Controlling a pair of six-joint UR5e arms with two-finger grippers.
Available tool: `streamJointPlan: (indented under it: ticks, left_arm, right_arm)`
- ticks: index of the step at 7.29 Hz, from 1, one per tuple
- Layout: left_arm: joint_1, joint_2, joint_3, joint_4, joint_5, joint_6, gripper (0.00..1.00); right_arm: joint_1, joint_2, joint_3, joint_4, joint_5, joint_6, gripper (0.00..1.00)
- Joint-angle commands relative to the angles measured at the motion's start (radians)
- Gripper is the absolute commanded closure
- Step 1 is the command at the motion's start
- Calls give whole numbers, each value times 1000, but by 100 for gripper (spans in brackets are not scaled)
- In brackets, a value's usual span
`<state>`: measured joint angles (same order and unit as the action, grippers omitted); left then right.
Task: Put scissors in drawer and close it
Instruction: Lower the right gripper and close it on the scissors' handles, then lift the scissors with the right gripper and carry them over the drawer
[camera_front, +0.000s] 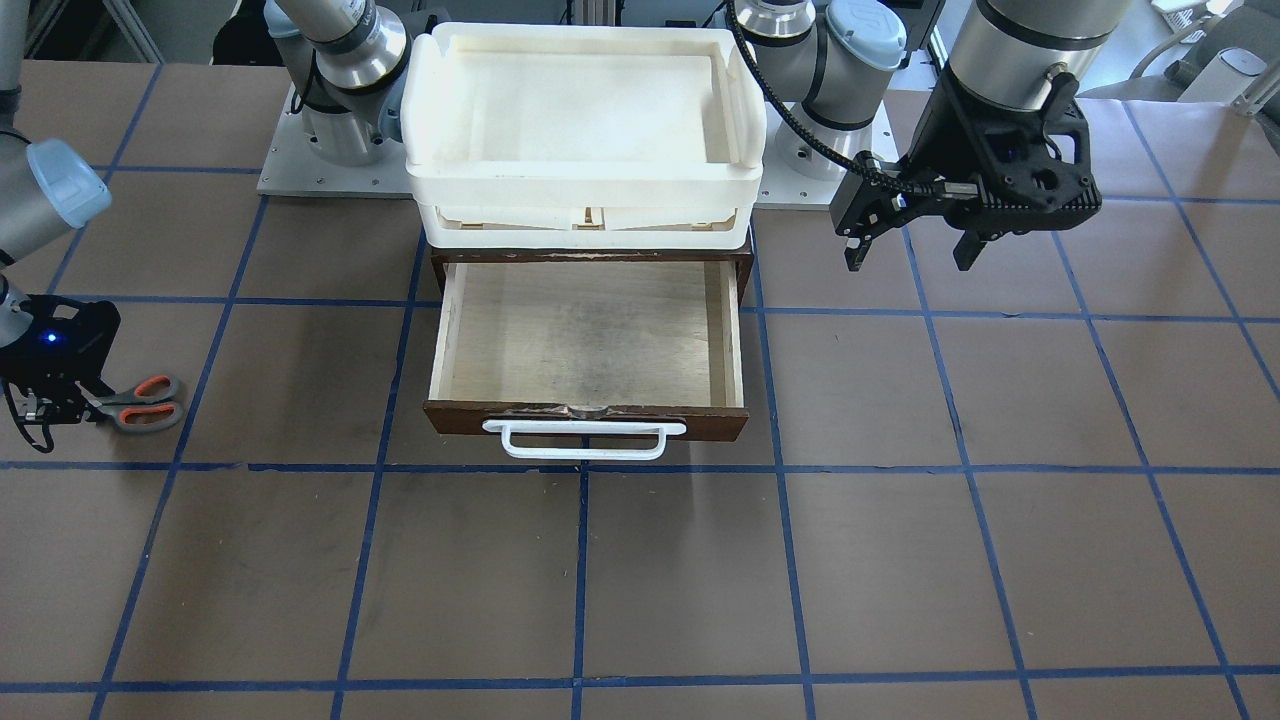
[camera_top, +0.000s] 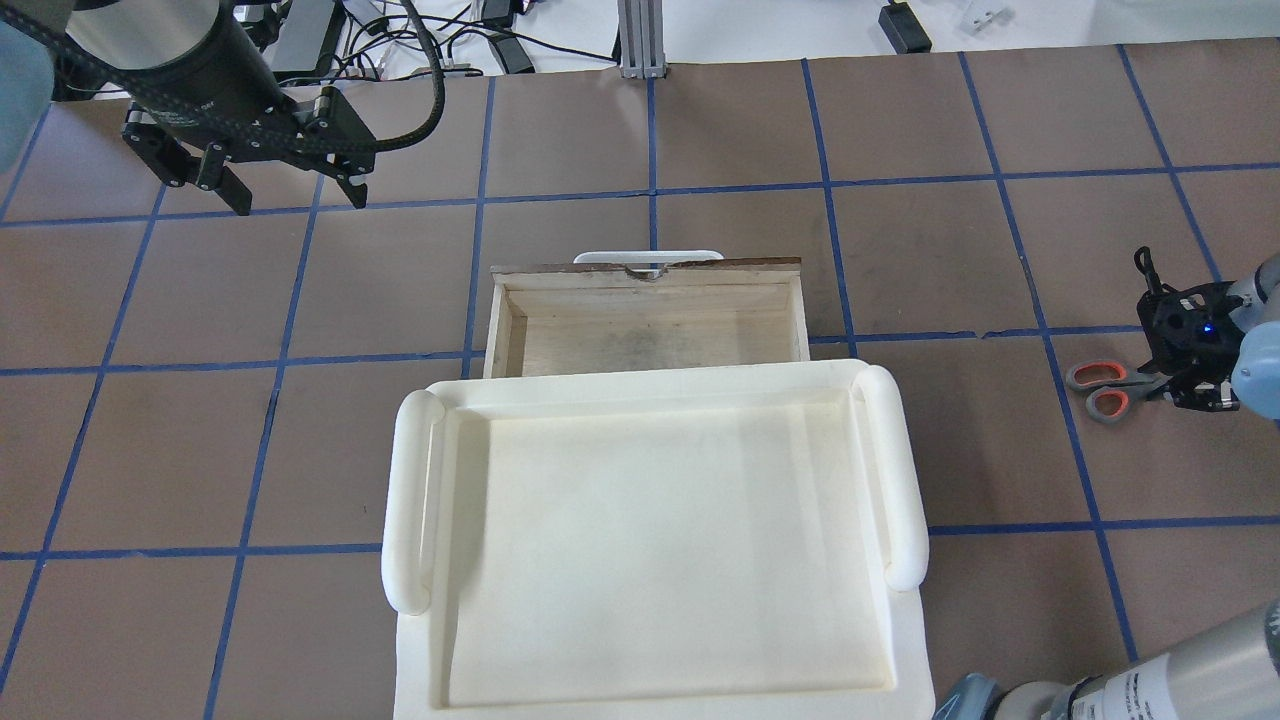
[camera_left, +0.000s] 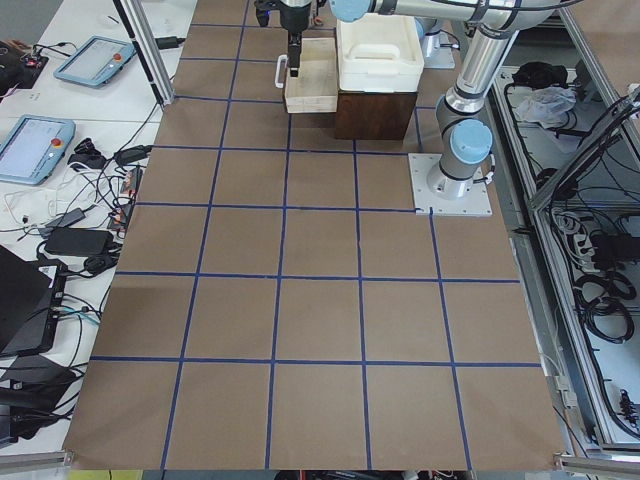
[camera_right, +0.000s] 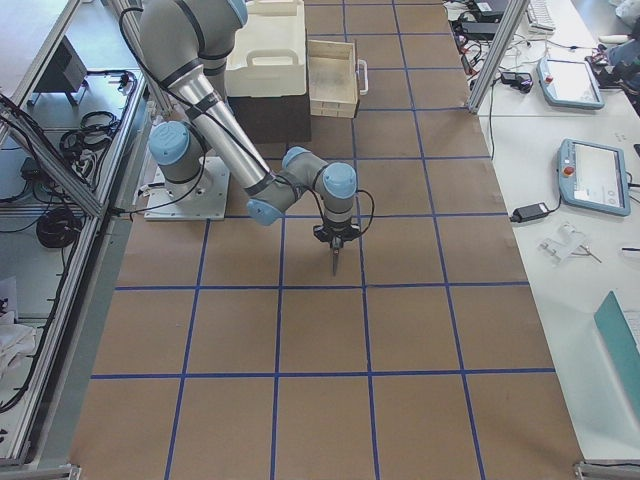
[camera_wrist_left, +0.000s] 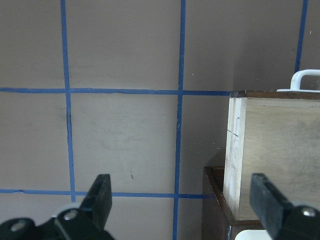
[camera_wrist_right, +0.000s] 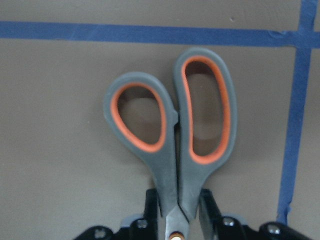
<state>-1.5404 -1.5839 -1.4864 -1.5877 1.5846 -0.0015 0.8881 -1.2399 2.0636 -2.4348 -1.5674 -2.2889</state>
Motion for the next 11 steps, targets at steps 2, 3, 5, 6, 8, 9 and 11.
streamJointPlan:
  ticks: [2,3,5,6,8,9,11]
  left_arm:
    - [0,1,0,0,0,0,0]
    - [0,1,0,0,0,0,0]
    - [0,1,0,0,-2,0,0]
    - [-1,1,0,0,0,0,0]
    - [0,1,0,0,-2,0,0]
    - [-1,1,0,0,0,0,0]
    - [0,1,0,0,0,0,0]
  right_arm:
    - [15,-25,-49,35,33,-11,93]
    - [40,-58,-98,156,35,3,93]
    - [121,-84,-247,364,33,46,92]
    - [174,-102,-322,452,32,72,92]
    - [292,-151,-413,638,33,207,91]
    - [366,-200,-415,669,32,270,91]
    - [516,-225,-418,707,33,461,92]
